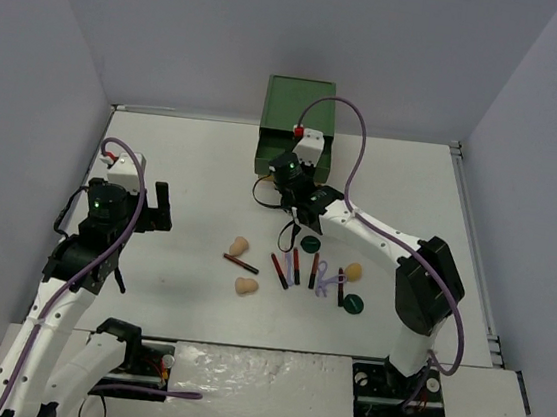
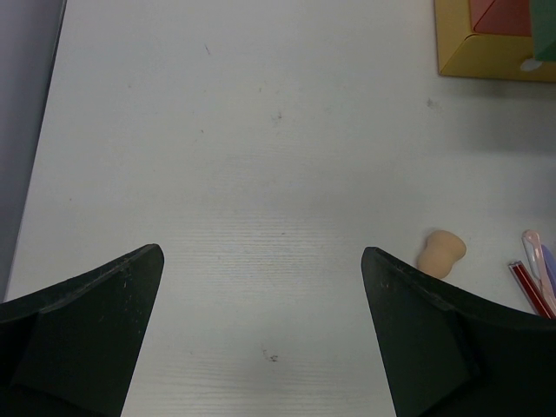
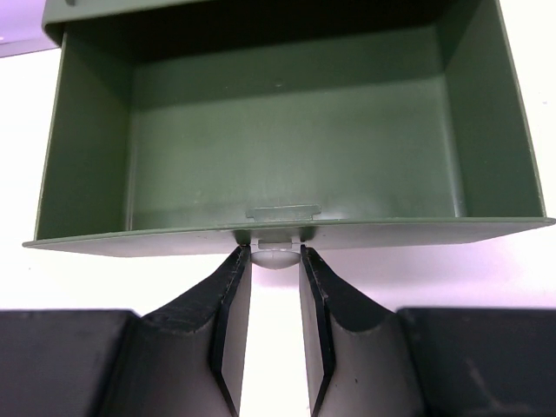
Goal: Organize the makeup
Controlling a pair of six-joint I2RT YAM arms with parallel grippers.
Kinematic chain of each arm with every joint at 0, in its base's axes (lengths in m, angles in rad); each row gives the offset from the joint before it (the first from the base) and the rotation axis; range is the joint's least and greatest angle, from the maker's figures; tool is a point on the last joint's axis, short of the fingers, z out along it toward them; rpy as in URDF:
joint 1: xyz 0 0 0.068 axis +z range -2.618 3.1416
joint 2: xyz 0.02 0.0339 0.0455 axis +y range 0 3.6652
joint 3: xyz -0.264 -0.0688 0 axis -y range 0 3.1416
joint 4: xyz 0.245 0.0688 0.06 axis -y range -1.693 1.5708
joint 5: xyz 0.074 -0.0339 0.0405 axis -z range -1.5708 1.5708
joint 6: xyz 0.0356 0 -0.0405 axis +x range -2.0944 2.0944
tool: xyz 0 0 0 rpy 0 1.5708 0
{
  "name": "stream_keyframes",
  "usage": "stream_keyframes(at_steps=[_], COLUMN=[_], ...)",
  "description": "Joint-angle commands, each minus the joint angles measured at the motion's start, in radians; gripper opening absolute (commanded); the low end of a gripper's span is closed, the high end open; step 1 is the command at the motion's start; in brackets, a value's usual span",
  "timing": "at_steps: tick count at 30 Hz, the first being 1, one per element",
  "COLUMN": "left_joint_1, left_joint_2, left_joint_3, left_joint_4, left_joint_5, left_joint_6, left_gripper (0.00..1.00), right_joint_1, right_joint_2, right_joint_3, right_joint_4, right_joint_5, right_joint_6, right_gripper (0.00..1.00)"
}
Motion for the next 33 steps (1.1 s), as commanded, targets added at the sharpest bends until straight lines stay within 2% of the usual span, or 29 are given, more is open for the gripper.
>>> stream_keyframes(at_steps=[1,4,8,13,15,17,23,26,30,33], left_joint_1=[0.009,0.009,0.009,0.011,0.009,0.010,0.010,0.009,0.009,0.009], left_joint_2=[-0.004,-0.005,-0.003,0.000,0.000,0.001,-0.007,-0.016,-0.014,-0.008], left_joint_3=[0.033,0.033,0.033,0.034,0.034,0.034,0.036,0.036,0.036,0.036], left_joint_4=[0.045,0.045,0.043,0.045,0.043,0.041,0.035,0.036,0.035,0.032], left_joint_5=[0.007,0.007,0.007,0.010,0.010,0.011,0.012,0.014,0.013,0.011], left_joint_6=[-0.019,-0.019,-0.016,-0.017,-0.016,-0.017,-0.016,-0.017,-0.017,-0.017], left_gripper=[0.97,0.97,0.97,0.97,0.97,0.97,0.97,0.97,0.97,0.97], right_joint_1=[0.038,0.060,0.072,0.083,0.085,0.093,0.119,0.150,0.182,0.195], right_joint_2=[-0.076,-0.075,-0.084,-0.133,-0.174,-0.208,-0.289,-0.288,-0.235,-0.139], right_joint_3=[-0.014,-0.018,-0.019,-0.047,-0.057,-0.065,-0.119,-0.161,-0.198,-0.205], right_joint_4=[-0.004,-0.012,-0.026,-0.041,-0.053,-0.062,-0.063,-0.069,-0.078,-0.076], right_joint_5=[0.063,0.068,0.074,0.069,0.052,0.019,-0.327,-0.413,-0.502,-0.552], right_joint_6=[0.057,0.063,0.063,0.035,0.016,-0.019,-0.211,-0.311,-0.390,-0.420], right_gripper=[0.04,0.12,0.43,0.73,0.81,0.83,0.81,0.79,0.71,0.58])
